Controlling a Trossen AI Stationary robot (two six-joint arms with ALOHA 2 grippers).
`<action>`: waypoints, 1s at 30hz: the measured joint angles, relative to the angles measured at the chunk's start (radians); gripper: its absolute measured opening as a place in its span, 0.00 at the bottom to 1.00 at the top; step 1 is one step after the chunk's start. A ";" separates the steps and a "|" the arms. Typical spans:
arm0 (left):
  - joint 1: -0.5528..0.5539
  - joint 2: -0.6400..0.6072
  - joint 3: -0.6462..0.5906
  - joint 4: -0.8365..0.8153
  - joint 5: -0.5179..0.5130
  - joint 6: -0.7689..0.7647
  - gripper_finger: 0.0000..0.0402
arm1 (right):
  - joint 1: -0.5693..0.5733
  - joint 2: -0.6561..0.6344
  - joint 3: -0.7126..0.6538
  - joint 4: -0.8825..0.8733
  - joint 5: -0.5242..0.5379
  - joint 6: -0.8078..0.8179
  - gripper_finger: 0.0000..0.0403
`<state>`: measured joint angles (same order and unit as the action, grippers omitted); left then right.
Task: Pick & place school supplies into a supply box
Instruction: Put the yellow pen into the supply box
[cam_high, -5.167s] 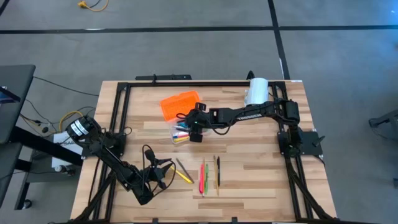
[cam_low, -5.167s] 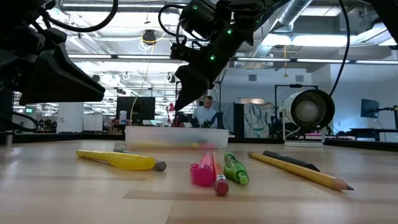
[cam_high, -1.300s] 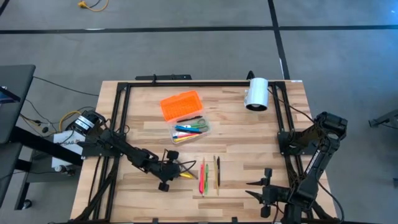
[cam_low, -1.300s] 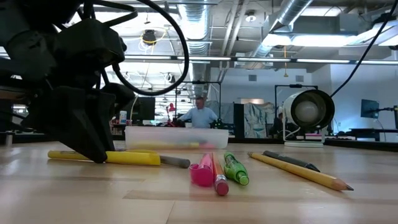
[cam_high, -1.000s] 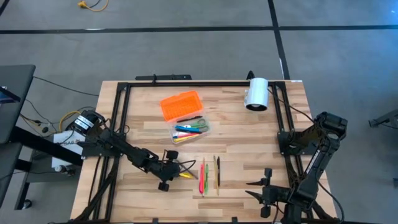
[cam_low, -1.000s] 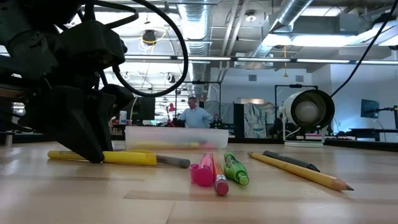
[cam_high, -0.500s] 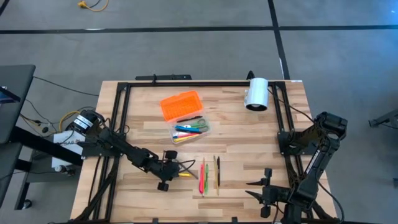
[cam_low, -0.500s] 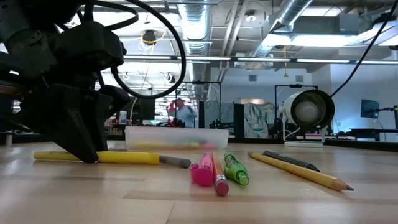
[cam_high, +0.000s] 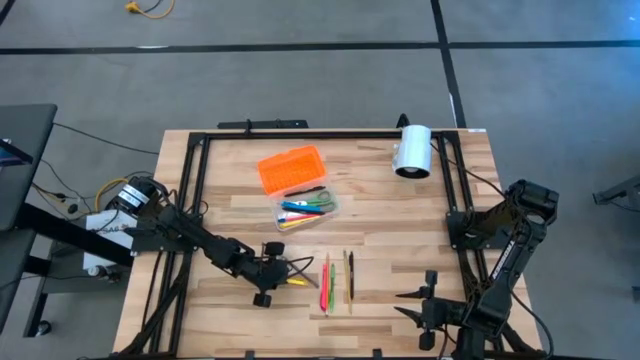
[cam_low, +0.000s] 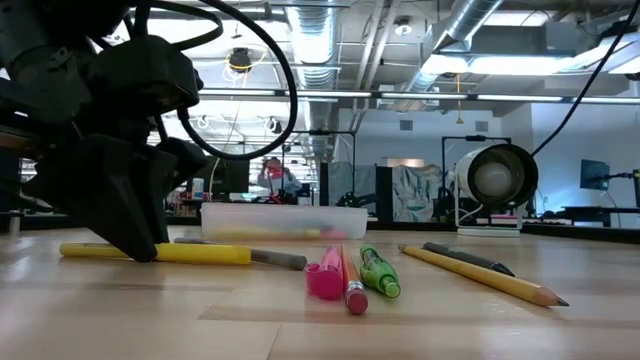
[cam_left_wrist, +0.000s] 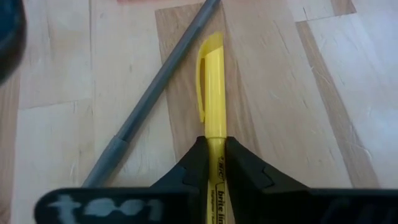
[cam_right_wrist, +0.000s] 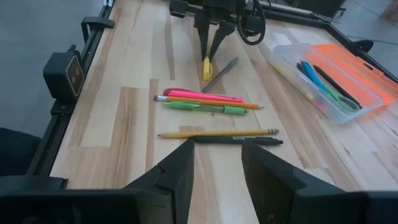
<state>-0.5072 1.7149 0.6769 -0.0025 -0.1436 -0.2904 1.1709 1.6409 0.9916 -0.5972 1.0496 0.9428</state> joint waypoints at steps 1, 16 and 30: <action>0.000 0.000 0.000 0.000 0.000 0.002 0.05 | 0.000 0.000 0.000 0.000 0.000 0.000 0.31; -0.020 0.000 0.000 0.000 -0.048 0.019 0.06 | 0.000 0.000 0.000 0.000 0.000 0.000 0.31; -0.026 0.001 -0.001 0.006 -0.056 0.020 0.12 | 0.000 0.000 0.000 0.000 0.000 0.000 0.31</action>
<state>-0.5331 1.7161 0.6762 0.0036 -0.1997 -0.2707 1.1709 1.6409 0.9916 -0.5972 1.0497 0.9428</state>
